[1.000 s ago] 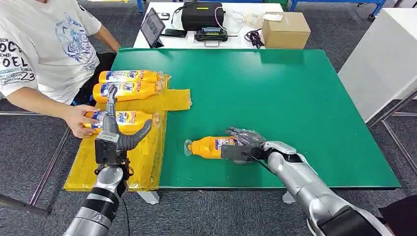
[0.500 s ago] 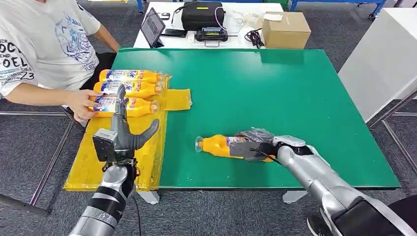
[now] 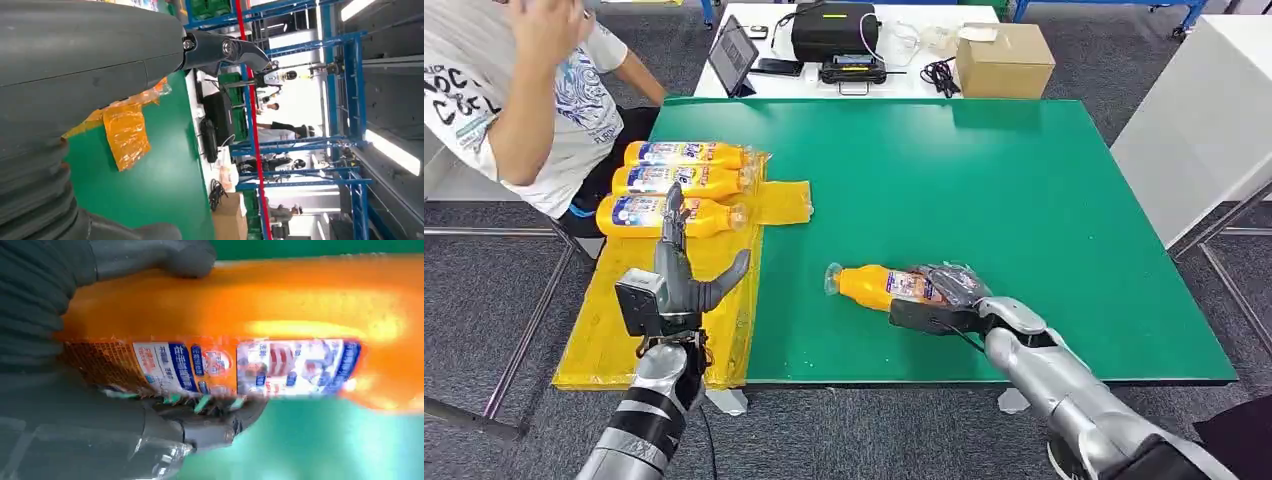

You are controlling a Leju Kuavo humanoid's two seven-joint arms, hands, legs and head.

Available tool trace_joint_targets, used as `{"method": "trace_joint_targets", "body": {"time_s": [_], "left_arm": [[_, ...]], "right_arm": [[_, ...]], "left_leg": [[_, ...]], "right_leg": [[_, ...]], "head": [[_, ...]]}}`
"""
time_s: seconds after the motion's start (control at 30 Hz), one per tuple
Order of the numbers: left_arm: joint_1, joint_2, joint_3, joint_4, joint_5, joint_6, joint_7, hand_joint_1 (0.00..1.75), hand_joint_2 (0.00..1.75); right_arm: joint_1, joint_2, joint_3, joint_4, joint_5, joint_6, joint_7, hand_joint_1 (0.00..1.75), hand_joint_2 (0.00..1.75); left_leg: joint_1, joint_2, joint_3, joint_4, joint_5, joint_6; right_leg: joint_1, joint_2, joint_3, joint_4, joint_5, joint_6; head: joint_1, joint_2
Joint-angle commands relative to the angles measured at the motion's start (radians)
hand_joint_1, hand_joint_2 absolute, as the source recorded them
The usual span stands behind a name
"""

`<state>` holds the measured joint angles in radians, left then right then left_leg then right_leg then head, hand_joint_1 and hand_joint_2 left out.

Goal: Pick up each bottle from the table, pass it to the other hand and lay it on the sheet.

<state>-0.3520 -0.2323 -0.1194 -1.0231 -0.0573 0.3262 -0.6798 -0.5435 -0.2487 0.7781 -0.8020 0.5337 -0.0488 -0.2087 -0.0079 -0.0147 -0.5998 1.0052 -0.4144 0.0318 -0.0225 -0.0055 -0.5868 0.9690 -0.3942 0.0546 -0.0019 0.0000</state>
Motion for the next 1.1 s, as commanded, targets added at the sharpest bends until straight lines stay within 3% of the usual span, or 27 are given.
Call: {"method": "trace_joint_targets", "body": {"time_s": [0.03, 0.13, 0.27, 0.5, 0.57, 0.77, 1.0, 1.1], "left_arm": [[0.093, -0.039, 0.072, -0.077, -0.04, 0.003, 0.007, 0.0, 1.75], [0.1, -0.043, 0.062, -0.077, -0.027, -0.01, 0.031, 0.0, 1.75], [0.096, -0.045, 0.039, -0.07, 0.012, -0.038, 0.056, 0.0, 1.75], [0.081, -0.034, -0.007, -0.029, 0.064, -0.1, 0.101, 0.0, 1.75], [0.083, -0.033, -0.023, -0.023, 0.137, -0.2, 0.147, 0.0, 1.75], [0.1, 0.0, -0.119, -0.019, 0.382, -0.589, 0.276, 0.0, 1.75], [0.101, 0.004, -0.131, -0.014, 0.403, -0.613, 0.284, 0.0, 1.75], [0.088, 0.018, -0.183, -0.008, 0.448, -0.722, 0.304, 0.0, 1.75]], "right_arm": [[0.379, 0.257, -0.488, -0.474, 0.171, -0.367, -0.047, 1.75, 1.75], [0.43, 0.316, -0.581, -0.576, 0.152, -0.478, -0.149, 1.75, 1.75], [0.462, 0.349, -0.629, -0.621, 0.106, -0.525, -0.256, 1.75, 1.75], [0.46, 0.363, -0.647, -0.608, 0.082, -0.569, -0.334, 1.75, 1.75], [0.458, 0.364, -0.647, -0.596, 0.082, -0.569, -0.335, 1.75, 1.75], [0.456, 0.363, -0.567, -0.439, 0.064, -0.415, -0.398, 1.75, 1.75], [0.453, 0.369, -0.548, -0.41, 0.066, -0.403, -0.41, 1.75, 1.75], [0.441, 0.381, -0.473, -0.353, 0.077, -0.308, -0.439, 1.75, 1.75]], "left_leg": [[0.002, 0.003, 0.0, 0.0, -0.002, -0.003], [0.003, 0.005, -0.007, 0.002, -0.004, -0.004], [0.002, -0.003, -0.01, 0.001, -0.003, -0.002], [0.001, -0.001, -0.013, 0.0, -0.001, -0.002], [0.001, -0.001, -0.012, 0.0, -0.001, -0.002], [0.001, 0.0, -0.009, -0.001, -0.002, -0.002], [0.002, 0.002, -0.009, -0.001, -0.003, -0.003], [0.002, 0.002, -0.011, -0.001, -0.002, -0.002]], "right_leg": [[0.002, 0.003, -0.001, 0.0, -0.001, -0.003], [0.003, 0.004, -0.007, 0.003, -0.003, -0.004], [0.003, -0.003, -0.01, 0.002, -0.003, -0.003], [0.0, -0.001, -0.012, 0.001, -0.001, -0.002], [0.001, -0.002, -0.011, 0.0, -0.002, -0.003], [0.001, 0.0, -0.01, -0.001, -0.001, -0.002], [0.002, 0.002, -0.009, -0.001, -0.002, -0.003], [0.002, 0.001, -0.011, -0.001, -0.001, -0.003]], "head": [[0.001, 0.0], [-0.001, 0.0], [0.0, 0.0], [-0.001, 0.0], [0.0, 0.0], [0.0, 0.0], [-0.001, 0.0], [0.0, 0.0]]}}
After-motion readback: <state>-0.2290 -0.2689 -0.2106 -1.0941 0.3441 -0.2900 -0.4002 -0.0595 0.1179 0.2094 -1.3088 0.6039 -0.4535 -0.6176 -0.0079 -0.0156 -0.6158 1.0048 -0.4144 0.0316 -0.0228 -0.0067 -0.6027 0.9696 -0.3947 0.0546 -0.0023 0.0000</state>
